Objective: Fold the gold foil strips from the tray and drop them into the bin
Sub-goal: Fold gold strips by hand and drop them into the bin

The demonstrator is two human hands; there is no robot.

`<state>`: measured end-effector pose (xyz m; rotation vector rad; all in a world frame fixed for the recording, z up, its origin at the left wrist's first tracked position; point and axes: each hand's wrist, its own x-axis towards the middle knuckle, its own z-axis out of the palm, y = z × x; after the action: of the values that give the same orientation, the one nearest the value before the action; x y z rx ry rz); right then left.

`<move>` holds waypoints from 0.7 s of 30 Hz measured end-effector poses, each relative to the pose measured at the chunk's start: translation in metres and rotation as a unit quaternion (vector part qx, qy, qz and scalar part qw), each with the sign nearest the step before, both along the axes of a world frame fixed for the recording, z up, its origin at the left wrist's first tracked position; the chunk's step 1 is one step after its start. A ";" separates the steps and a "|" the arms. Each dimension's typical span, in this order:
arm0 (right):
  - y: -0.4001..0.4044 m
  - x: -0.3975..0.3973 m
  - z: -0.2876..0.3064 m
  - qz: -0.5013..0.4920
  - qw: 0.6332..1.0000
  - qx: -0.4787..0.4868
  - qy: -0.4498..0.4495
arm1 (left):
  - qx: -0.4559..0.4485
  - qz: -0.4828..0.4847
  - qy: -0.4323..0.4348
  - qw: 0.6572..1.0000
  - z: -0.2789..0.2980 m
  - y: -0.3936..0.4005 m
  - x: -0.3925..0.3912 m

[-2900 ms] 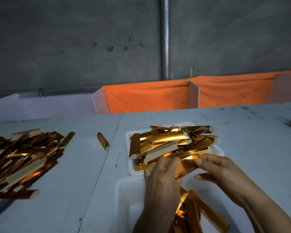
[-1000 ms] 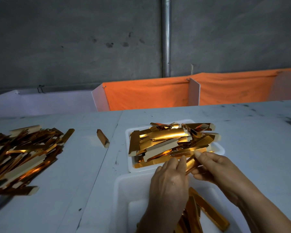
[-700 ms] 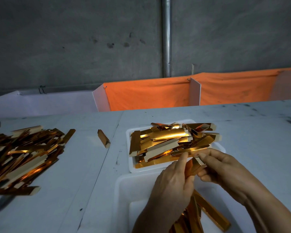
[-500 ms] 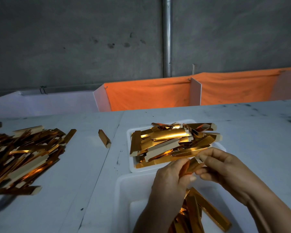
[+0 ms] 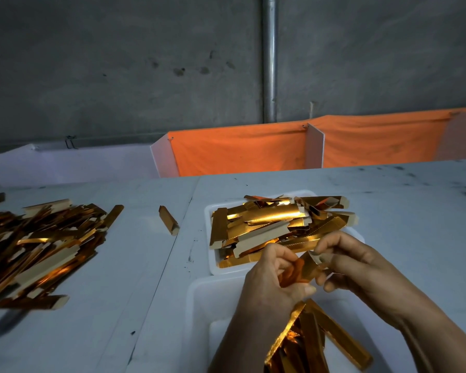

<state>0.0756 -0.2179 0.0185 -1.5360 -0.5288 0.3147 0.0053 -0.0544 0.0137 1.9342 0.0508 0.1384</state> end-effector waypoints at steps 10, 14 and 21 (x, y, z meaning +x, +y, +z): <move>-0.003 -0.002 0.002 0.035 0.998 -0.041 0.009 | 0.025 -0.024 -0.001 0.999 0.003 0.005 -0.003; -0.001 -0.004 0.002 0.046 0.996 -0.075 0.003 | 0.080 -0.017 -0.012 0.997 0.000 0.004 -0.002; 0.004 -0.003 -0.006 0.027 0.993 -0.113 0.005 | 0.137 -0.021 -0.027 0.990 -0.001 0.005 -0.002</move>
<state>0.0731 -0.2140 0.0128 -1.7387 -0.5425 0.4360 0.0030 -0.0491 0.0126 2.2023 -0.0463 0.1764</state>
